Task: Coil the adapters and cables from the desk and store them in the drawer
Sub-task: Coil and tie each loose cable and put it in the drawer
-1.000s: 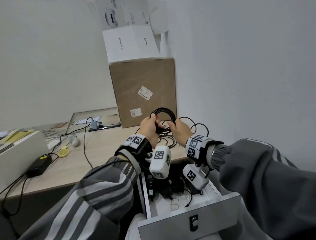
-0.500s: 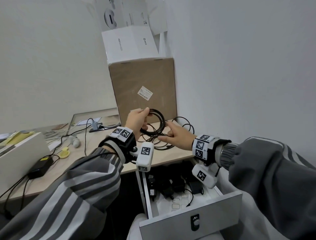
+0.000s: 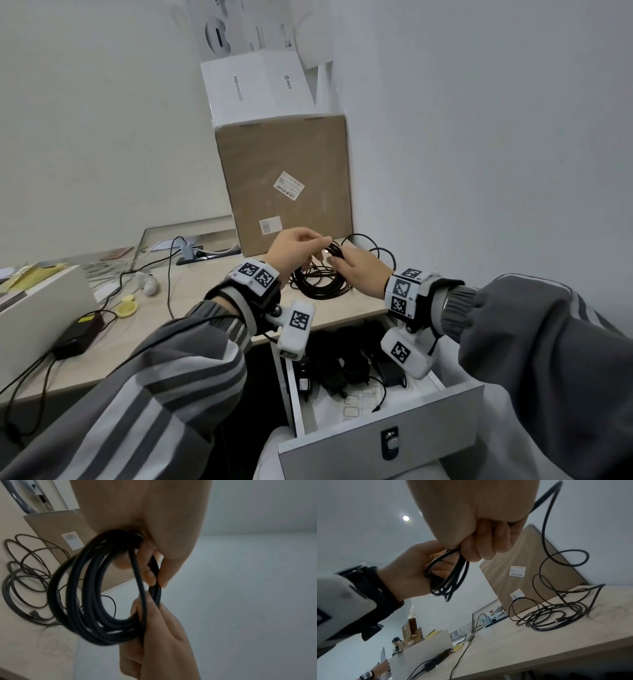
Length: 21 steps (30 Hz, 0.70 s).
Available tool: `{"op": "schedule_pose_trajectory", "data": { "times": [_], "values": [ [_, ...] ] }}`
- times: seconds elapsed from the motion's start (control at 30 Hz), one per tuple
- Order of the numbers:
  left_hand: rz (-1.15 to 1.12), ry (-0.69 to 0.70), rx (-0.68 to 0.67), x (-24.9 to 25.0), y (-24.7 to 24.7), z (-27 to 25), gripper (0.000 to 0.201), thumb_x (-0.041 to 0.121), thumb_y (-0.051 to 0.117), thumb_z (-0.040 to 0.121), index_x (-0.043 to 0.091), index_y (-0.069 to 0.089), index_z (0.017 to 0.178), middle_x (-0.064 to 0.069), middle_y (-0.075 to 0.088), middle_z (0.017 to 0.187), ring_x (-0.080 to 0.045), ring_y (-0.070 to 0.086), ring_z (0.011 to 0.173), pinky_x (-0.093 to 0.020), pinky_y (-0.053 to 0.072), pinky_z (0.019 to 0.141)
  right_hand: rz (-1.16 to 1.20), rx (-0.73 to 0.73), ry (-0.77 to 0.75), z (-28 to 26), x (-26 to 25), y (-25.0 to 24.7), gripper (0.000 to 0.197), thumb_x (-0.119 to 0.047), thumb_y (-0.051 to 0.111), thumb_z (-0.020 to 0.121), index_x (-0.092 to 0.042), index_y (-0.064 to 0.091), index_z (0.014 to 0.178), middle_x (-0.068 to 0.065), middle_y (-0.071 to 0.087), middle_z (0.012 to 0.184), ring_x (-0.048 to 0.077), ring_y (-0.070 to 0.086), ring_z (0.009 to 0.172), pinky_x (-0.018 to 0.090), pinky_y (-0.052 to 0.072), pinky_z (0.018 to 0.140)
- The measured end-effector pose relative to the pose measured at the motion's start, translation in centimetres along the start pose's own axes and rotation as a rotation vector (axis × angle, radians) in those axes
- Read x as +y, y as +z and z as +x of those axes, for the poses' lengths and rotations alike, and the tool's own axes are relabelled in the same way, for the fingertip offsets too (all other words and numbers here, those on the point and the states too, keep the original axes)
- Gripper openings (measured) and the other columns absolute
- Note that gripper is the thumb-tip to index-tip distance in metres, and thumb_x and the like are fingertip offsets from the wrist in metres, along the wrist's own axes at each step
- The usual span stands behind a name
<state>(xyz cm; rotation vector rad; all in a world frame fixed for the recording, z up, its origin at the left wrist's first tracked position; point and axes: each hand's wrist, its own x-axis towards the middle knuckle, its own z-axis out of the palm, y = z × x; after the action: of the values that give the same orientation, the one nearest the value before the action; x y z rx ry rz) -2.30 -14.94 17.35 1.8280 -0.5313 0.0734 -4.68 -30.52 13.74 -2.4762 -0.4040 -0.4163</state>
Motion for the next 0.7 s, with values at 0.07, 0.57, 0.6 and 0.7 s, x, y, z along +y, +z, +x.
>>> {"op": "schedule_pose_trajectory", "data": {
  "times": [0.07, 0.57, 0.6, 0.7],
  "values": [
    [-0.104, 0.019, 0.102, -0.1, -0.1, 0.4, 0.026, 0.031, 0.072, 0.084, 0.012, 0.062, 0.097, -0.001, 0.066, 0.084, -0.014, 0.058, 0.07, -0.024, 0.047, 0.064, 0.02, 0.044, 0.04, 0.2, 0.0, 0.0, 0.024, -0.029, 0.038, 0.101, -0.01, 0.049, 0.093, 0.006, 0.053, 0.082, 0.022, 0.048, 0.079, 0.031, 0.031, 0.068],
    [-0.551, -0.297, 0.218, -1.0, 2.6, 0.3, 0.025, 0.025, 0.047, 0.101, 0.008, 0.052, 0.084, -0.005, 0.046, 0.067, -0.017, 0.046, 0.059, -0.03, 0.043, 0.065, 0.089, 0.134, 0.237, 0.7, -0.1, 1.2, 0.032, -0.033, 0.035, 0.101, -0.01, 0.045, 0.083, 0.009, 0.054, 0.086, 0.029, 0.054, 0.086, 0.032, 0.035, 0.071],
    [-0.595, -0.291, 0.241, -0.7, 2.7, 0.4, 0.025, 0.021, 0.044, 0.102, 0.007, 0.051, 0.082, -0.004, 0.042, 0.063, -0.015, 0.043, 0.055, -0.027, 0.042, 0.061, 0.112, 0.146, 0.23, 0.8, -0.1, 1.3, 0.034, -0.037, 0.034, 0.1, -0.006, 0.047, 0.092, 0.009, 0.055, 0.087, 0.029, 0.056, 0.088, 0.032, 0.037, 0.071],
    [-0.906, -0.27, 0.323, -0.2, 2.1, 0.9, 0.025, 0.014, 0.038, 0.104, 0.006, 0.048, 0.082, -0.002, 0.035, 0.059, -0.011, 0.04, 0.042, -0.028, 0.044, 0.056, 0.231, 0.159, 0.166, 0.5, 0.0, 1.6, 0.044, -0.046, 0.033, 0.099, -0.005, 0.049, 0.104, 0.004, 0.057, 0.082, 0.026, 0.056, 0.085, 0.036, 0.042, 0.079]
  ]
}}
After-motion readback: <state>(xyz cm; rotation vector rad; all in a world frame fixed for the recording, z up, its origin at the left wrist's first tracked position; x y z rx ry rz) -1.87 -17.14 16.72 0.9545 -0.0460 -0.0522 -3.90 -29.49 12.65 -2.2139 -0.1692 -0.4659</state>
